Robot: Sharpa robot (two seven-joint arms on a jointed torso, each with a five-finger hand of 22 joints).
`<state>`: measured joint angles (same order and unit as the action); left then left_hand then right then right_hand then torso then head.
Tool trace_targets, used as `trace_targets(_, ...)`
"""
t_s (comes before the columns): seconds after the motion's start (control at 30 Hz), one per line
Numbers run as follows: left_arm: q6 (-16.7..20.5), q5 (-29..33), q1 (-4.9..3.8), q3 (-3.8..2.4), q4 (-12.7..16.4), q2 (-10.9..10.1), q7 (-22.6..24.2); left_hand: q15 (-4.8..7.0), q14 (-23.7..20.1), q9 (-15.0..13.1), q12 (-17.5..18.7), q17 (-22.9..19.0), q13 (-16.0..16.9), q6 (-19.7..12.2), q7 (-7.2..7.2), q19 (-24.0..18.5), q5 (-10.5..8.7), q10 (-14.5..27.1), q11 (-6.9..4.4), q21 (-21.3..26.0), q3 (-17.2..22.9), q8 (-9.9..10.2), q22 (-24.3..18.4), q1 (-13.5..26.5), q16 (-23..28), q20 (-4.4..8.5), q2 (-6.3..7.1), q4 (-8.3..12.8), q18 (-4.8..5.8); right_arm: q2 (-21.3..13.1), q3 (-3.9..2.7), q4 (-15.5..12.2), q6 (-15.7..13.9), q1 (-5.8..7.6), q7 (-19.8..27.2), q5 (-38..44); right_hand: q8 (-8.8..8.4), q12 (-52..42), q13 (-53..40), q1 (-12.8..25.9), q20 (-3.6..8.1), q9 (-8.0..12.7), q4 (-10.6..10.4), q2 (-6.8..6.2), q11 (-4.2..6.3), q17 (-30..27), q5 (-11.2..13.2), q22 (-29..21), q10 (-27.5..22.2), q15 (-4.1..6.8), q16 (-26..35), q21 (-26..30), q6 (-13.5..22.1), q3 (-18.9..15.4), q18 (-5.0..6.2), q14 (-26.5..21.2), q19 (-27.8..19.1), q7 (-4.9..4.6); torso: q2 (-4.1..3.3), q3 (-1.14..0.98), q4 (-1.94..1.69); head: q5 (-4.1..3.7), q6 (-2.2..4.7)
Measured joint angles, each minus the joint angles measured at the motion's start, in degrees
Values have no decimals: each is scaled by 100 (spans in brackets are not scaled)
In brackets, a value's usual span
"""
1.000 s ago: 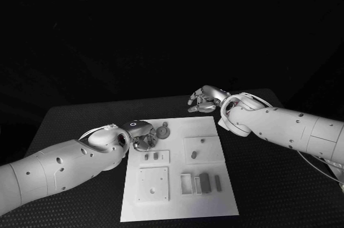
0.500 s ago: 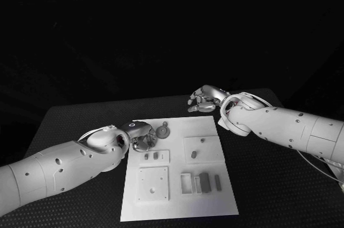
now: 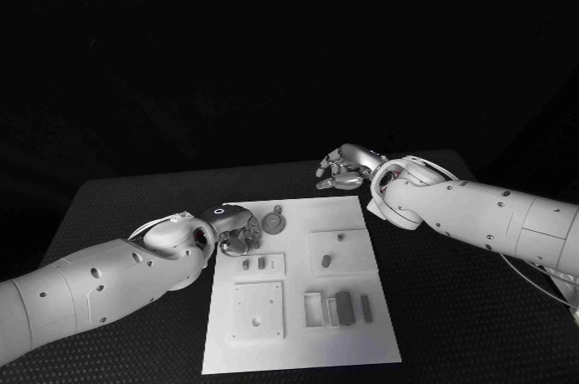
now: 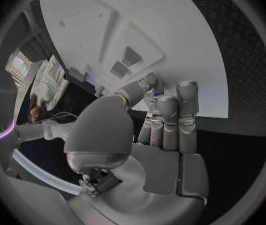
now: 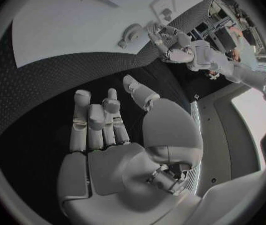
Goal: Assemble the parts on the task board
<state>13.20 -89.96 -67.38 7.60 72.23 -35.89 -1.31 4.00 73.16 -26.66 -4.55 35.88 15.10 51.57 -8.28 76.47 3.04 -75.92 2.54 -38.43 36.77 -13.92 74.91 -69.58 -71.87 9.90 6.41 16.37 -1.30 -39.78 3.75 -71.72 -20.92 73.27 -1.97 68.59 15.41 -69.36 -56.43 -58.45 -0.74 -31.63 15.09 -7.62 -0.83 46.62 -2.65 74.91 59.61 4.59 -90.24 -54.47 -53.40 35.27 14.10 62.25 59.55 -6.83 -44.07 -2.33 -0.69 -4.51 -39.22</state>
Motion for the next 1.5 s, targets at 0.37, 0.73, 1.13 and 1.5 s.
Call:
trace_targets(0.37, 86, 75, 0, -9, -105, -154, -45, -22, -81, -29, 0, -29, 32, 112, -34, -51, 0, 30, 14, 0, 26, -93, 0, -15, 27, -50, 60, -25, -5, -129, 0, -103, 16, -1, 0, 0, -60, 0, 5, 0, -20, 4, 0, 0, -14, 0, 0, 0, -14, -2, 0, 23, 50, 0, 35, -1, -20, -50, 2, 1, -3, -19, 49)
trace_targets(0.73, 415, 2866, -175, -154, -414, -502, 114, -222, -889, -118, 67, -443, 28, 90, -125, -900, 0, 491, 208, 787, -161, -267, -229, 526, 896, -310, 142, -332, -46, -656, 54, -495, 81, -62, 15, 0, -136, 1842, 1353, -23, -192, -7, 111, -23, -117, -529, 0, -101, -327, -69, 857, 445, 241, 132, 65, -190, -381, -158, 6, 4, -8, -82, 152)
trace_targets(1.13, 117, 6281, -234, -157, -293, -779, 1039, -700, -1967, -162, 67, -1202, 49, -138, -149, -2124, -12, 767, 420, 2210, -703, -384, -1132, 1075, 2642, -725, -94, -131, -235, -1139, 228, -1022, 331, -197, 103, 619, -105, 4826, 3510, -450, -153, -6, 137, -79, -362, -676, 0, -129, 182, -288, 982, 536, 211, 174, 14, 227, -189, -234, 4, 10, -3, -133, 182)
trace_targets(1.5, -134, 6958, -232, -153, -129, -819, 1374, -824, -1964, -162, 67, -1305, 3, -158, -169, -2169, -12, 767, 423, 2495, -759, -421, -1400, 1074, 3140, -838, -94, -47, -276, -1283, 370, -1336, 534, -337, 120, 1606, -44, 5197, 3776, -500, -150, -3, 126, -122, -347, -690, 0, -128, 551, -246, 983, 566, 104, 126, -26, 307, -109, -229, 8, 16, 0, -98, 160)
